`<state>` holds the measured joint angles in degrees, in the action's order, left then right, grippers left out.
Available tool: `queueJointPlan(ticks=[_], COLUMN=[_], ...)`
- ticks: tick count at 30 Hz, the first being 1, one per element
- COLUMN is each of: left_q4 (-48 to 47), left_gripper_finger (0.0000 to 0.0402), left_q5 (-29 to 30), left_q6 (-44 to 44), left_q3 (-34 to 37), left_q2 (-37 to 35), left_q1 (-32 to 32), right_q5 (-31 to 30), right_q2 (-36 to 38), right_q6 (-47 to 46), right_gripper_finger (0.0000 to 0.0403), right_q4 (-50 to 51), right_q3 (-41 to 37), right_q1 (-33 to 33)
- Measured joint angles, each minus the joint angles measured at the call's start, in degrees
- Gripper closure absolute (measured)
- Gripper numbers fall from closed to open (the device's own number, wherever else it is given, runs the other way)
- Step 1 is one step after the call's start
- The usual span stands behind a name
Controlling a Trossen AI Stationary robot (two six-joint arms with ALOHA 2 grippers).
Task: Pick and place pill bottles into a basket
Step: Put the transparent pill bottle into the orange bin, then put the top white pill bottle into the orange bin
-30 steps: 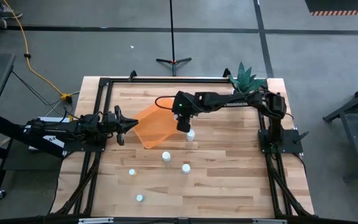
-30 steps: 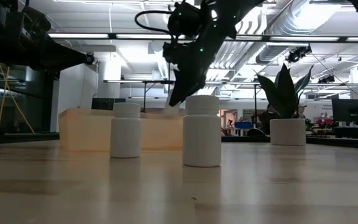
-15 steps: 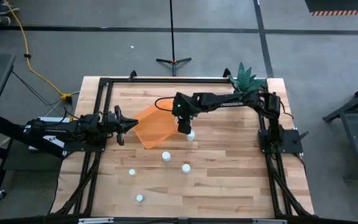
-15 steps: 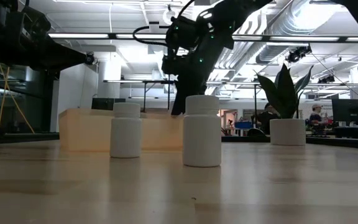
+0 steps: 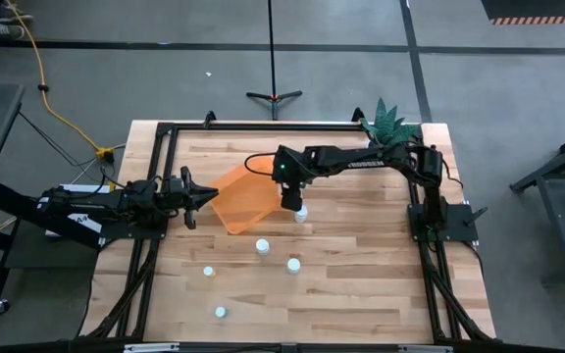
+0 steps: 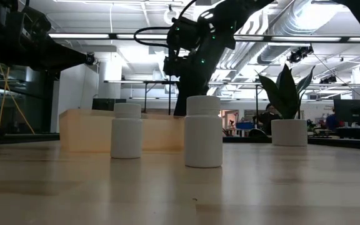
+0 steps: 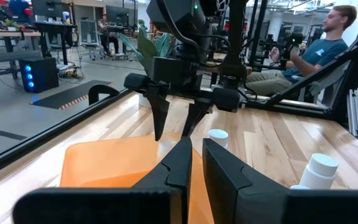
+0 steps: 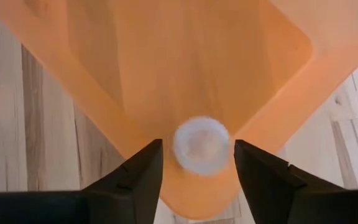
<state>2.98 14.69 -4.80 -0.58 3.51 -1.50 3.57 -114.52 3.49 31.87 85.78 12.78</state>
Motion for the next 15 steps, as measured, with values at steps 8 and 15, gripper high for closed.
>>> queueJointPlan(ticks=[8, 15], left_q4=[0.0, 0.0], left_gripper_finger=[0.0328, 0.0328], left_q5=[0.0, 0.0], left_q6=[0.0, 0.0], left_q3=[0.0, 0.0], left_q2=[0.0, 0.0], left_q1=[0.0, 0.0], right_q5=[0.0, 0.2], right_q2=[1.4, 10.3], right_q6=[0.0, -1.9], right_gripper_finger=[0.0208, 0.0206], right_q4=[0.2, 0.4], right_q3=[0.0, 0.0], right_q1=[0.0, -0.9])
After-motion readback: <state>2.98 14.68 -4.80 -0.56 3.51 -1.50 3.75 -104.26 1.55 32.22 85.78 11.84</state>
